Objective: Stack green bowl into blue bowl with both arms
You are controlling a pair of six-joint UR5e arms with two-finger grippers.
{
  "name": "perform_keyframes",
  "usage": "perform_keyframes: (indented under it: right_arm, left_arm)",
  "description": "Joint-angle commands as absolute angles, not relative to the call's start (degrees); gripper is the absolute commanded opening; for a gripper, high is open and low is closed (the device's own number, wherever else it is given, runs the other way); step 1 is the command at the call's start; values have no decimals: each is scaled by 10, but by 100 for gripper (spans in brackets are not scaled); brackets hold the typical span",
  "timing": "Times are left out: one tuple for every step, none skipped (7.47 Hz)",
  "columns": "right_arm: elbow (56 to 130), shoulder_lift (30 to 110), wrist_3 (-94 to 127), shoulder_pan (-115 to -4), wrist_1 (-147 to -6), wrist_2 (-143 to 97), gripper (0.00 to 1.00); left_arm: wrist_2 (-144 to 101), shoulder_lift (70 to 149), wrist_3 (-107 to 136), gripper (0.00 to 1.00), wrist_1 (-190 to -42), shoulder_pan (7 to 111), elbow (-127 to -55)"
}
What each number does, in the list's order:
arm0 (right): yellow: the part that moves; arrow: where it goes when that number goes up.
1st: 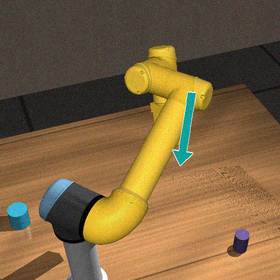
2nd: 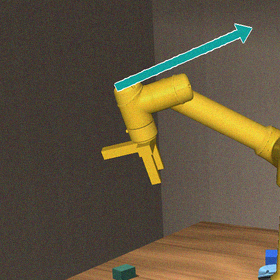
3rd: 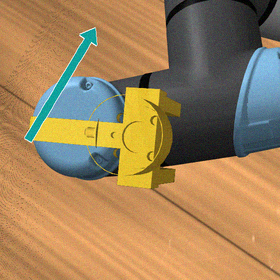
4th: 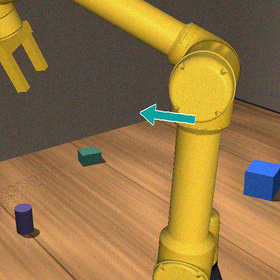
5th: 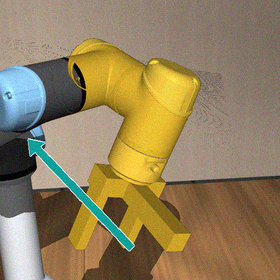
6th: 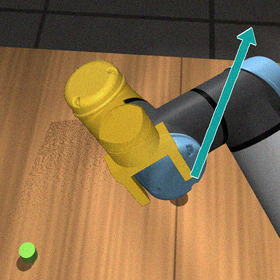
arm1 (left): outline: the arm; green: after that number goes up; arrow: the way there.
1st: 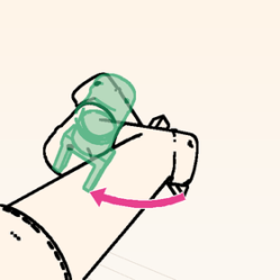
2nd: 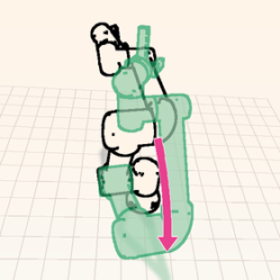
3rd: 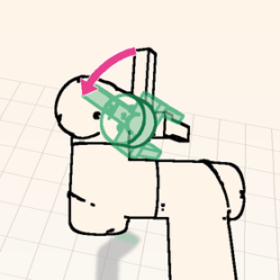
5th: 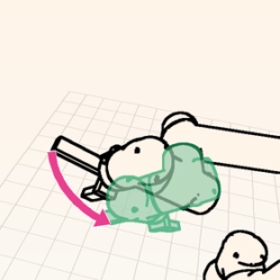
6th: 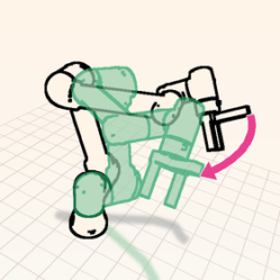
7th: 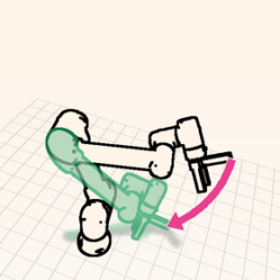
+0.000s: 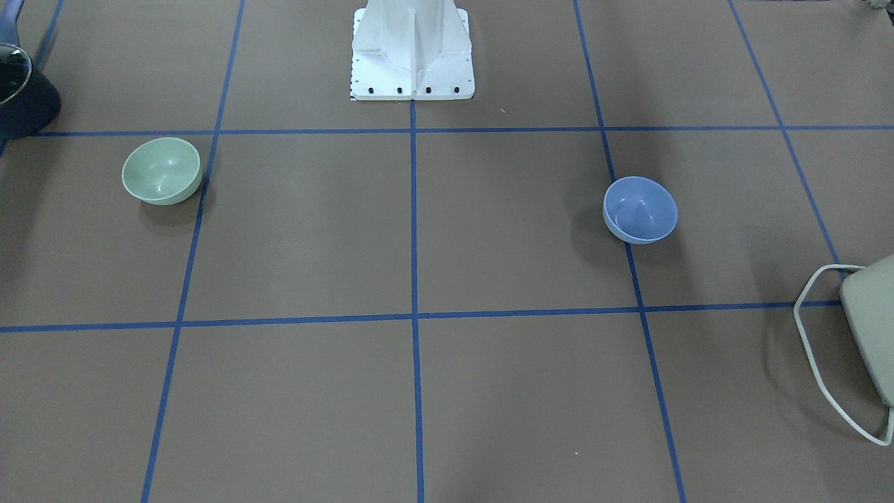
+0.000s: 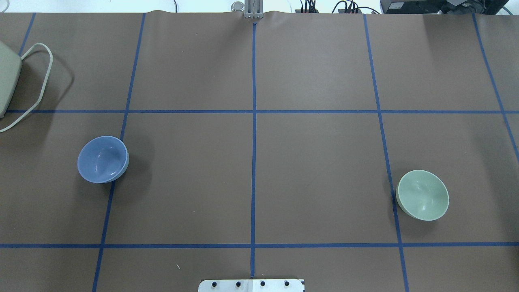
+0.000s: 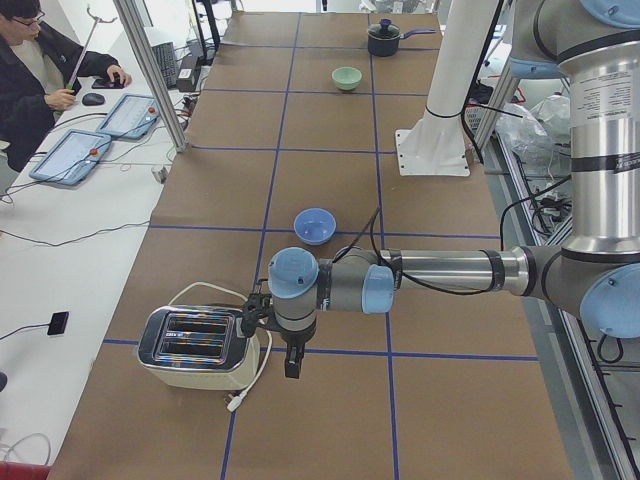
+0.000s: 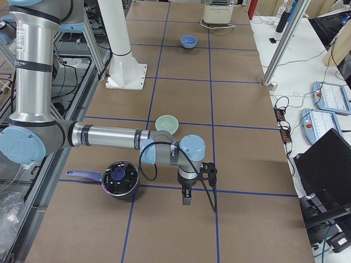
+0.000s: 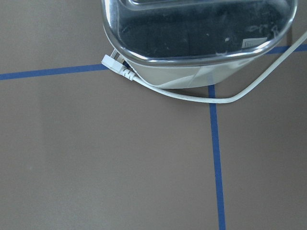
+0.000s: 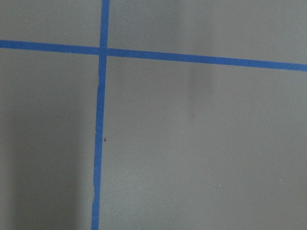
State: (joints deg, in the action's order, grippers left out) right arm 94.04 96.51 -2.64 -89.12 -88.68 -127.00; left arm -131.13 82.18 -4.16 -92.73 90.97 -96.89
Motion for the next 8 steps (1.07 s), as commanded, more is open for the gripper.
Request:
perform_keyframes:
  right_arm:
    - [940,965,-26,-891,-886,-1270,100]
    - [940,965,-25,-891,-887,-1271,100]
    - [940,965,-25,-891,-887,-1270,100]
    - [947,965,-26,-891,-881,-1270,100]
    - [947,966,-25,-891,-842,-1271,100]
    - [945,966,-23,-891,-814,-1271,100]
    - [945,966,-20,-891,-759,-1269,100]
    - [942,965,-13,-891,-712,-1271,100]
  left_arm:
    - [-1310,822,-42,98,-928,910,-970]
    - [-1311,823,-42,98,-928,910,-972]
    - [-1310,823,-41,98,-938,910,-976]
    - [-1308,823,-40,98,-958,910,-976]
    - [-1309,824,-38,98,-981,910,-977]
    - [-1308,824,-34,98,-1022,910,-977]
    - [-1310,823,-35,98,-1057,910,-977]
    - [-1310,822,-35,98,-1089,910,-976]
